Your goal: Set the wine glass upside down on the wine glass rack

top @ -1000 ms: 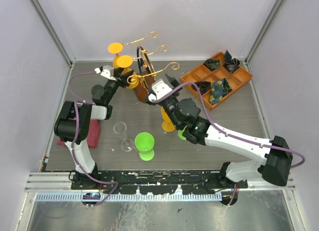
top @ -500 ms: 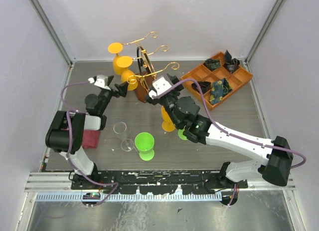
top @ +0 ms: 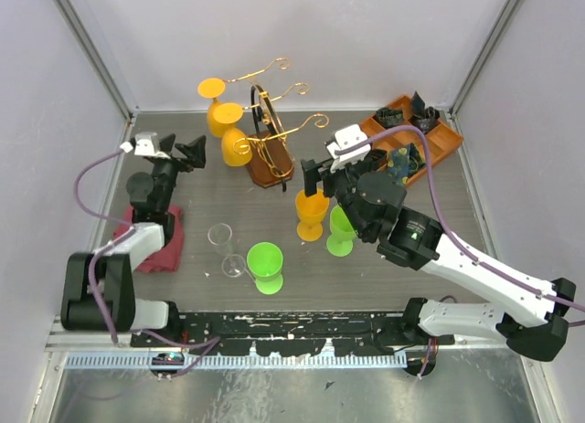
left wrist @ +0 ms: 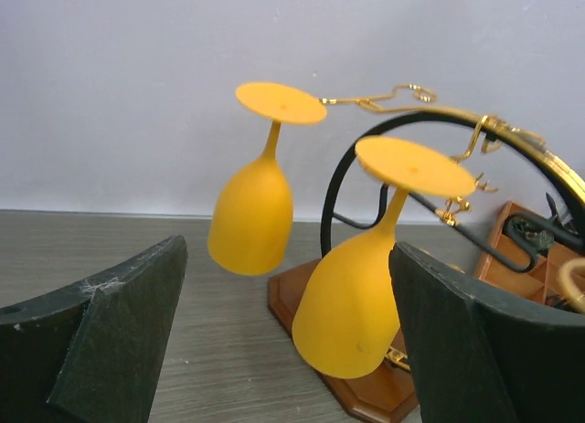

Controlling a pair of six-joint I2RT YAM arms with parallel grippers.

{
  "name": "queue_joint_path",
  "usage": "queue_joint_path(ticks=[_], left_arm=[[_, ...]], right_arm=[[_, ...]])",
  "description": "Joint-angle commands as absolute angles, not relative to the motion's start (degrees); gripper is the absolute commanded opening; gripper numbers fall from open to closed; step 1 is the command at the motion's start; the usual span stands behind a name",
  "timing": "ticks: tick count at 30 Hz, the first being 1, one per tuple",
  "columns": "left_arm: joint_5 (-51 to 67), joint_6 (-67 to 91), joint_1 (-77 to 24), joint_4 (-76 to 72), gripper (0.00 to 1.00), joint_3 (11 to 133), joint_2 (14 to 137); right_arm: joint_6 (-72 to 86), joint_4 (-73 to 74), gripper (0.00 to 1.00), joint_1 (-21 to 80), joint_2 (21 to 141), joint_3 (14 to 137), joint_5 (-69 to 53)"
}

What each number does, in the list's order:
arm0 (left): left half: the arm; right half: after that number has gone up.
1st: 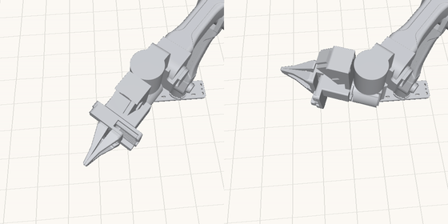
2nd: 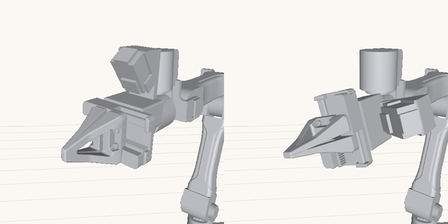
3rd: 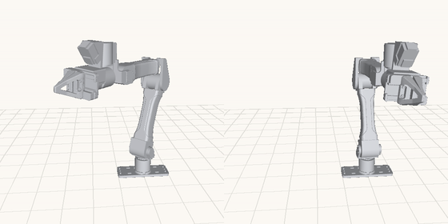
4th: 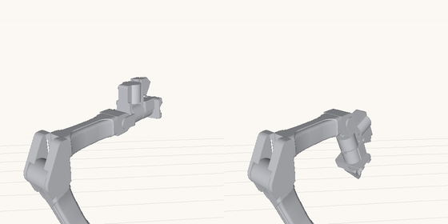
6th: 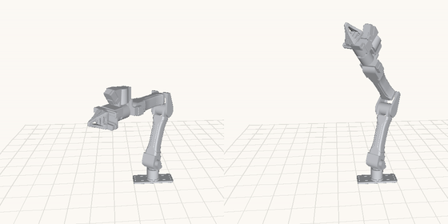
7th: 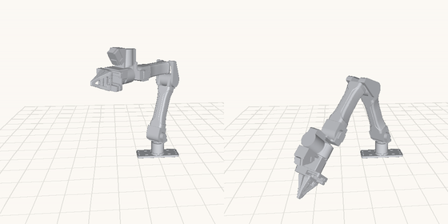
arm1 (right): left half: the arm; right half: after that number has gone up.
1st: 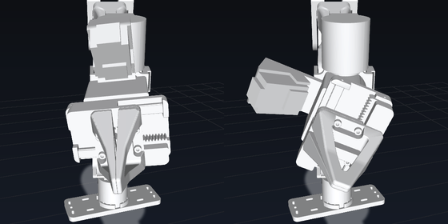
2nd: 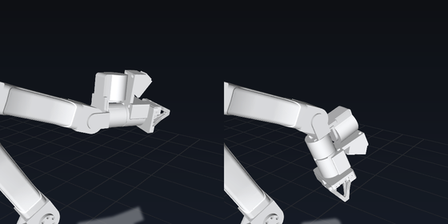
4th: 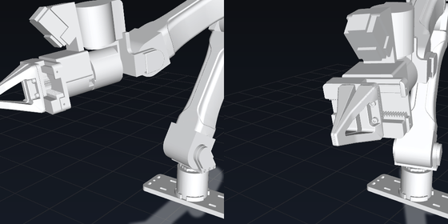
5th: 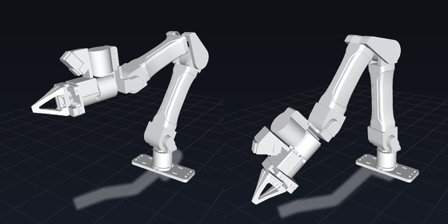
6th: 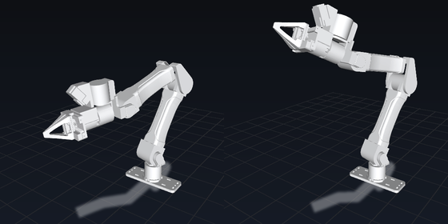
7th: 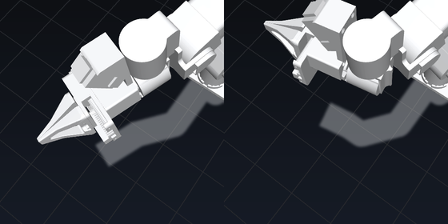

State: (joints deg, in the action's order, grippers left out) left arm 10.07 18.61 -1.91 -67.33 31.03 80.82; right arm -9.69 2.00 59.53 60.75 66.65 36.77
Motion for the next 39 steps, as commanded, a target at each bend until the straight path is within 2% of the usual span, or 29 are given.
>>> queue_joint_path(ticks=[1, 8, 16, 23, 29, 39], left_arm=[[5.5, 14.9, -1.8, -46.2, 0.98, 37.8, 69.4], [5.6, 9.9, -1.8, -27.4, 0.98, 44.4, 58.9], [10.6, 11.8, -1.8, -6.8, 0.98, 58.5, 57.0], [19.6, 13.5, -1.9, 7.2, 0.98, 71.9, 59.7], [22.5, 12.8, -2.2, 10.3, 0.98, 75.0, 59.3], [22.6, 11.5, -3.5, 9.9, 0.98, 74.5, 59.6]], right_arm=[[3.2, 17.7, 0.85, 59.7, 60.2, 68.6, 40.3], [10.9, 23.0, 0.87, 59.6, 61.0, 65.8, 37.4], [14.7, 27.4, 0.86, 58.1, 68.2, 69.6, 33.8], [16.4, 27.3, 0.82, 47.1, 69.8, 68.8, 24.2], [13.2, 26.9, 0.81, 42.9, 71.1, 68.5, 20.1], [10.7, 26.4, 0.71, 42.8, 76.1, 67.8, 15.9]])
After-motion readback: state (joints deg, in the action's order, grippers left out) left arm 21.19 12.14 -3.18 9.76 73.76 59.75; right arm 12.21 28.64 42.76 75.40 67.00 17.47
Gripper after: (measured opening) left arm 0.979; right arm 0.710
